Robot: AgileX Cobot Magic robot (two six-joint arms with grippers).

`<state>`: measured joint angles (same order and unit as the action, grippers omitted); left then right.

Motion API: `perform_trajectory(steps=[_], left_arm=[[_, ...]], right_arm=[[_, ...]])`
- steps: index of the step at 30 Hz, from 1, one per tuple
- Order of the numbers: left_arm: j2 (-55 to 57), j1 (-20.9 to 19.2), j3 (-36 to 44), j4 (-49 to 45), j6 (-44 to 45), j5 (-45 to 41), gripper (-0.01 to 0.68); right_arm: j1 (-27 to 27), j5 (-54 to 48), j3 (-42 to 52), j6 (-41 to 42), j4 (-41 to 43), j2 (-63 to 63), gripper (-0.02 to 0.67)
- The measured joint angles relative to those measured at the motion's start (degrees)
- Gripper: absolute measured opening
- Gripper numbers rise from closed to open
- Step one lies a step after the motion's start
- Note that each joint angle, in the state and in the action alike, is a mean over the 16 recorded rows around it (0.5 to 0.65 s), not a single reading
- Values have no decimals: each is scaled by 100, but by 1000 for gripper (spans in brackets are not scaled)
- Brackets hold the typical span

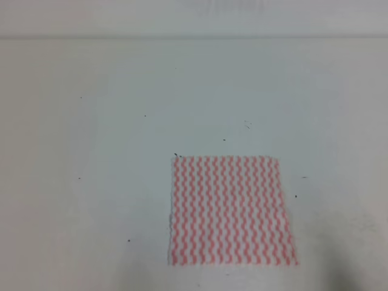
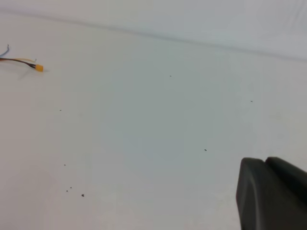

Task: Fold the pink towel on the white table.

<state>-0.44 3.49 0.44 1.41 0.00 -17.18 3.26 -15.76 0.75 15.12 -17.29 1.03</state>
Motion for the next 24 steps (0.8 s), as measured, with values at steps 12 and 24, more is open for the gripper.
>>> perform_trajectory(steps=[12, 24], left_arm=[[-10, 0, -9, 0, 2, 40, -7], [-50, 0, 26, 2, 13, 464, -6]], right_arm=[[-1, 21, 27, 0, 1, 29, -18], [0, 10, 9, 0, 0, 8, -18]])
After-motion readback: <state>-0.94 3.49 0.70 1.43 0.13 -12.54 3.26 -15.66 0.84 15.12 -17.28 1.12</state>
